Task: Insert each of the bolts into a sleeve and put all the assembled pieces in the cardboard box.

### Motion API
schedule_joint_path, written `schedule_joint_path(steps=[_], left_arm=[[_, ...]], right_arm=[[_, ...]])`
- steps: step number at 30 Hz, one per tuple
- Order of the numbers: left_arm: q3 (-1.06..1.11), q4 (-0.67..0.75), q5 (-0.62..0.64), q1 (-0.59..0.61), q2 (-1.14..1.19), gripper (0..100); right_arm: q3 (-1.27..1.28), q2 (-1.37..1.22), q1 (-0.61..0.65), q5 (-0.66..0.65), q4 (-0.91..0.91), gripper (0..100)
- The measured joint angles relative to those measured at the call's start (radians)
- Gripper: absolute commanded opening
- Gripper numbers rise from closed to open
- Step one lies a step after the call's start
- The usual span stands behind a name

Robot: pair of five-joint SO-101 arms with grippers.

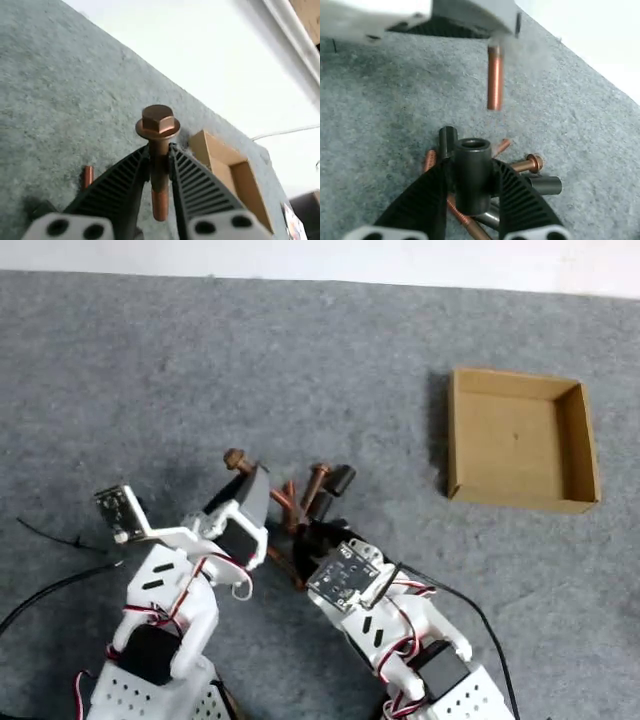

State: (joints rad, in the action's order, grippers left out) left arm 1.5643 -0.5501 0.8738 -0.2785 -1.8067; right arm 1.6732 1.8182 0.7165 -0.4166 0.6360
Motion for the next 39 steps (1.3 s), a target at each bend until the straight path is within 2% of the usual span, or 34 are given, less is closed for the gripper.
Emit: schedule_joint_path(steps=[13,26,34,39], left_arm=[[-0.052,-0.143,0.005,-0.15,-0.003,0],[-0.074,-0.199,0.006,-0.16,-0.012,0],[-0.087,-0.298,0.002,-0.253,0.0,0],[-0.083,-0.304,0.0,-0.261,-0.002,0]], right_arm=[[0.0,-0.002,-0.041,-0.003,0.0,0.5],[0.0,-0.002,-0.044,-0.003,0.0,0.5],[0.0,-0.002,-0.043,-0.005,0.0,0.5],[0.002,0.002,-0.035,-0.005,0.003,0.5]])
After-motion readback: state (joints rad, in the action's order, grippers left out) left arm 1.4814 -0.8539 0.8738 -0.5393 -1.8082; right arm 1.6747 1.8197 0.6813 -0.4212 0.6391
